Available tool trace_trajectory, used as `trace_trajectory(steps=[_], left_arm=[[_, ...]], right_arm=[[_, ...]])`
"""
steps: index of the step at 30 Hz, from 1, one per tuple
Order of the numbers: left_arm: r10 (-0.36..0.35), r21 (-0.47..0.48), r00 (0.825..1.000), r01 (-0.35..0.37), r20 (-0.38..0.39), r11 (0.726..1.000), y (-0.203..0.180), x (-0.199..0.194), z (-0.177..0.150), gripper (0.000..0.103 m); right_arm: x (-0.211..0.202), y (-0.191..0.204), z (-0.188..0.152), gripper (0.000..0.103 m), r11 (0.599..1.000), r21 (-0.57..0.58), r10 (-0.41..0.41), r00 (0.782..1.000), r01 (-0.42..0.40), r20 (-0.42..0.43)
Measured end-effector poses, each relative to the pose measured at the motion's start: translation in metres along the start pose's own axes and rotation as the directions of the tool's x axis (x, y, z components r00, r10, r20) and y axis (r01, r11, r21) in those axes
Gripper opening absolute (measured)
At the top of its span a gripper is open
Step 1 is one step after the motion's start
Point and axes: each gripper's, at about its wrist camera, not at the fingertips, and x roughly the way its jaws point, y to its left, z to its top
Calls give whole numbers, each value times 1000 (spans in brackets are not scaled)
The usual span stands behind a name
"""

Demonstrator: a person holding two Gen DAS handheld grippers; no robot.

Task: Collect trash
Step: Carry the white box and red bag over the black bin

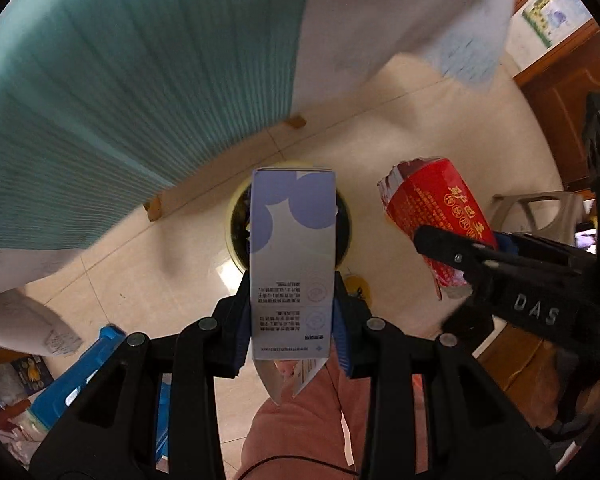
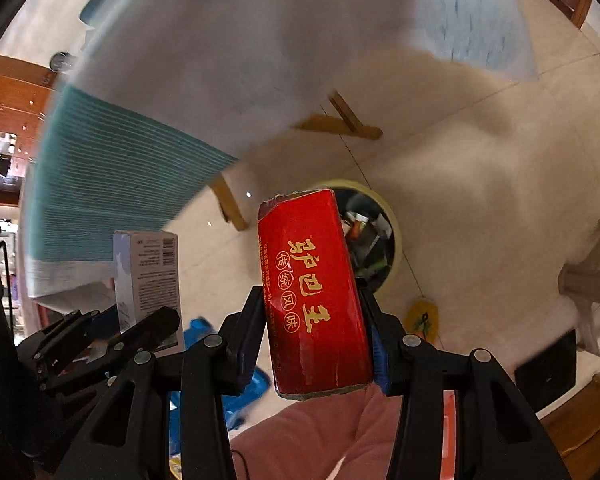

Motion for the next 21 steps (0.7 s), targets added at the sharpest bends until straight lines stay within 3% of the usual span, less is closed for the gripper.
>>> trace_trajectory(steps=[6, 12, 21], left_arm=[[26, -14, 999, -27, -33, 1000, -9, 70, 9, 31], [61, -34, 996, -63, -59, 997, -4, 130, 18, 31], [79, -83, 994, -85, -79, 993, 17, 171, 26, 33]], right_arm=[[70, -25, 4, 46, 1000, -13, -25, 999, 24, -37], [113, -37, 12, 45, 1000, -4, -30, 999, 30, -38], [160, -36, 22, 46, 999, -18, -45, 998, 45, -44]])
